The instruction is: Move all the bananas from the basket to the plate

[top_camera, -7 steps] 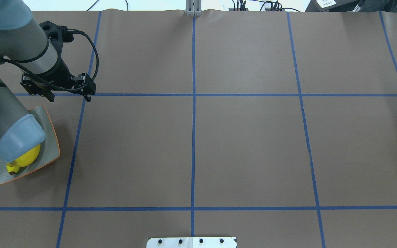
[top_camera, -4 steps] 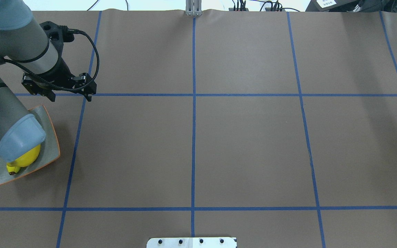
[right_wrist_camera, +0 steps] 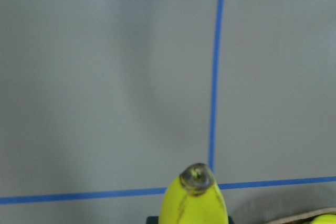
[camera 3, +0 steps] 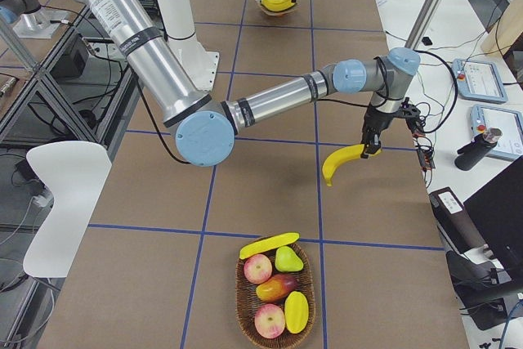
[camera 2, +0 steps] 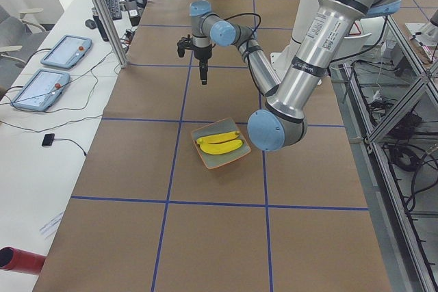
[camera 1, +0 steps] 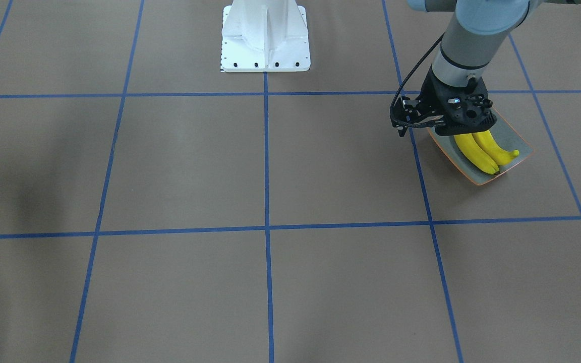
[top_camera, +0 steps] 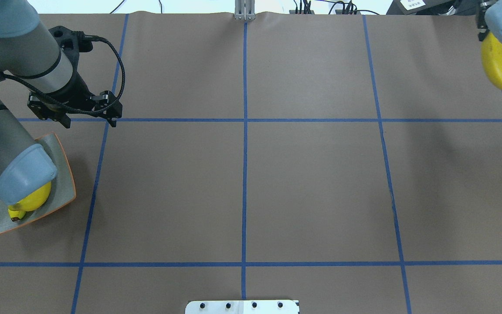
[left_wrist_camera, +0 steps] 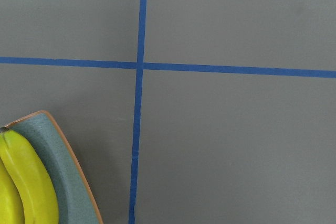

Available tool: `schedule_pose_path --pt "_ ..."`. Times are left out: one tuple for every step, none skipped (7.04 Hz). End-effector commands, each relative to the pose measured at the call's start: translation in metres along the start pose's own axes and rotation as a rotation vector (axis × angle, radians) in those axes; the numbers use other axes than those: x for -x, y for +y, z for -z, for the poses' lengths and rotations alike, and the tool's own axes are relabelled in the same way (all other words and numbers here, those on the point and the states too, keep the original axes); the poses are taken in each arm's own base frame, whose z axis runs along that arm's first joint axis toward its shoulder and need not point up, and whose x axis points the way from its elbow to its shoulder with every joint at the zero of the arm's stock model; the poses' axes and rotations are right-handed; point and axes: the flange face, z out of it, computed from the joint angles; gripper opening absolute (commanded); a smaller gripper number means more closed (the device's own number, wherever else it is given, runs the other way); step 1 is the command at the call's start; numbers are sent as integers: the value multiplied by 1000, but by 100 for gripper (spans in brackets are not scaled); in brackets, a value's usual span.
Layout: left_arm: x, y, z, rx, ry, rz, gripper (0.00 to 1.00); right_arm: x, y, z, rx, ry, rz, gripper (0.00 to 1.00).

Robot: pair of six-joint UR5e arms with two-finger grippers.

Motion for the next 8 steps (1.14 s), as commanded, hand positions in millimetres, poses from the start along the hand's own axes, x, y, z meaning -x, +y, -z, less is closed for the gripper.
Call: schedule_pose_path --pt "-14 -1 12 -66 103 22 100 106 17 15 39 -168 -171 0" --pt "-22 0 22 -113 180 -22 100 134 29 14 86 -272 -179 0" --pt "-29 3 32 -133 247 -57 100 157 40 22 142 -379 -129 0" --pt "-38 11 41 -126 345 -112 100 184 55 26 199 -457 -82 0" --pt "-44 15 49 -143 415 -153 100 212 70 26 237 -503 -31 0" --pt "-52 18 47 -132 499 -216 100 253 102 32 238 -547 85 0" --pt "-59 18 39 -117 616 -300 100 280 130 34 263 -560 98 0" --pt "-73 22 30 -118 700 -307 100 299 143 42 279 -565 93 0"
